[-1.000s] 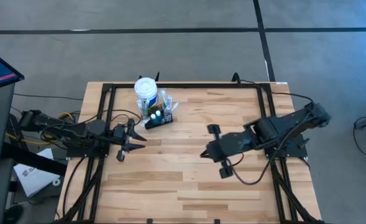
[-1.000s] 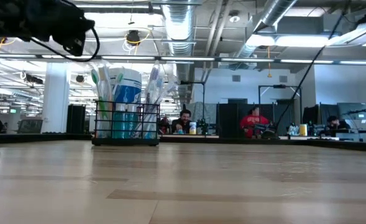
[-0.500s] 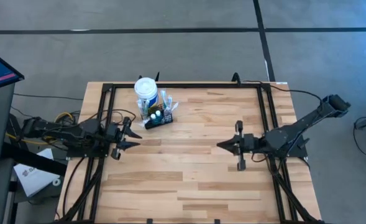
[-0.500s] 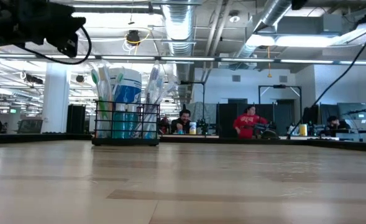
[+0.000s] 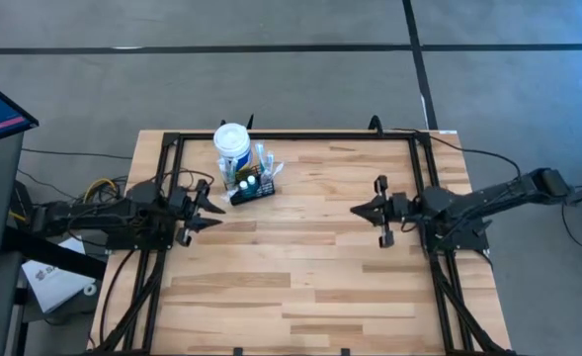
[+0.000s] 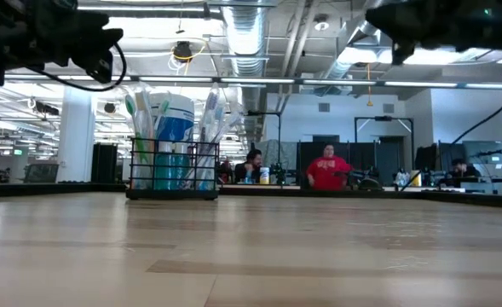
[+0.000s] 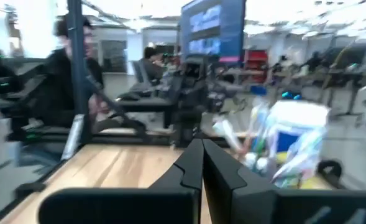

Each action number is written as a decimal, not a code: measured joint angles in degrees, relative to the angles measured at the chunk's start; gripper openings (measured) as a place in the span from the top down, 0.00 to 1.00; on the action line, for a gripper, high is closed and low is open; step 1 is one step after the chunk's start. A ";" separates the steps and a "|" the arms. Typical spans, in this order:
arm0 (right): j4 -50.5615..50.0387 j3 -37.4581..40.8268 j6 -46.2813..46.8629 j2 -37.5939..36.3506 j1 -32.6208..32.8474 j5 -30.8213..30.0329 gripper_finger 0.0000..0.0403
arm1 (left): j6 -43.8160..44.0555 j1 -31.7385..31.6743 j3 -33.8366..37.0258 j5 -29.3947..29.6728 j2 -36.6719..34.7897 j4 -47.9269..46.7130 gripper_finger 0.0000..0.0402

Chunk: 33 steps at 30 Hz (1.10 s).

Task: Pick & Place toothbrushing station
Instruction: Return to Home Position

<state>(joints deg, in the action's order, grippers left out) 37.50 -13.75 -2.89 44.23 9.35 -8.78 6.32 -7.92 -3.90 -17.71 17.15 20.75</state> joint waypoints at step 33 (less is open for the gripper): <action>-24.66 13.35 4.86 -31.44 19.96 -22.76 1.00 | 4.80 -1.38 -1.80 4.89 -16.77 -24.15 0.71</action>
<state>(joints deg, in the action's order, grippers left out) 12.84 -0.40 1.97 12.79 29.31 -31.54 11.12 -9.30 -5.70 -12.82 0.38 -3.40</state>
